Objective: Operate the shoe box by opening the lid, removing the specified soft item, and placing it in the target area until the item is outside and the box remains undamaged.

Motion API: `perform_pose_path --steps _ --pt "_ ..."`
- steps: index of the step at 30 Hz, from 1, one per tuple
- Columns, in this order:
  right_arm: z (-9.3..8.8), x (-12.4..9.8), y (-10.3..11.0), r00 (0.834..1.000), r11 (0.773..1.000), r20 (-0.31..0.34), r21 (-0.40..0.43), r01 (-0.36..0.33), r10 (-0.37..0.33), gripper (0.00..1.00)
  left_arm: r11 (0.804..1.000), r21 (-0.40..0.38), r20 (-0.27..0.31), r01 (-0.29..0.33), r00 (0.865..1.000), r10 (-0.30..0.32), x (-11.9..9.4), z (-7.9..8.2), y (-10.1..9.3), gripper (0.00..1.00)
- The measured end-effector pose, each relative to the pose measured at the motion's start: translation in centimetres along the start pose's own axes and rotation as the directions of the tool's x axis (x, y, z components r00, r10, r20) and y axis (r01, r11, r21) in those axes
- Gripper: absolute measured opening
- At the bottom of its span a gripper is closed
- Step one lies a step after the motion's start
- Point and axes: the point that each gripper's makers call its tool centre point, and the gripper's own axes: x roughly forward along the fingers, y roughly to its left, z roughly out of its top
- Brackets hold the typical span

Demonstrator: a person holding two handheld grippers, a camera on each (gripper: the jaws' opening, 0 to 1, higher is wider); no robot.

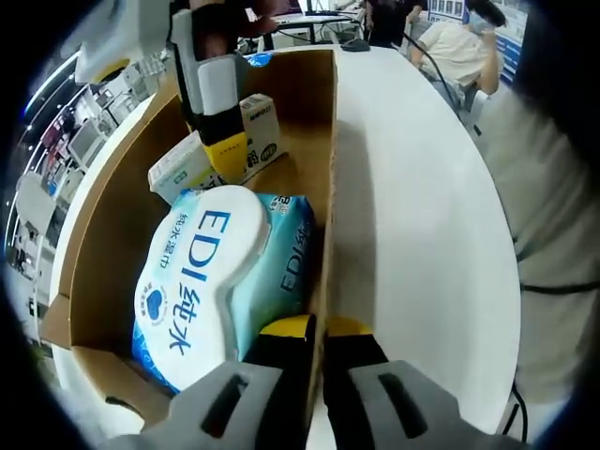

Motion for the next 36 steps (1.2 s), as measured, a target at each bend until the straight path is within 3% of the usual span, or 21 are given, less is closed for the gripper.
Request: perform_pose_path --steps 9,12,33,36 --pt "-1.1 0.8 0.0 0.997 1.0 -0.072 0.004 0.019 -0.019 0.27 1.0 0.001 0.0 -0.001 1.0 0.001 0.0 0.0 0.0 0.02" --pt "-1.2 0.9 0.0 0.998 1.0 -0.067 0.014 0.017 -0.016 0.21 1.0 0.0 0.0 -0.002 1.0 0.002 0.0 0.0 0.0 0.02" --pt "-1.1 0.9 -0.1 0.998 1.0 -0.061 0.011 0.022 -0.021 0.2 1.0 -0.001 -0.001 0.001 1.0 -0.001 0.0 0.0 0.0 0.02" --pt "-1.0 0.5 0.0 0.999 0.999 -0.047 -0.023 0.023 -0.024 0.2 1.0 0.0 -0.001 0.001 1.0 -0.001 0.0 0.0 0.0 0.02"
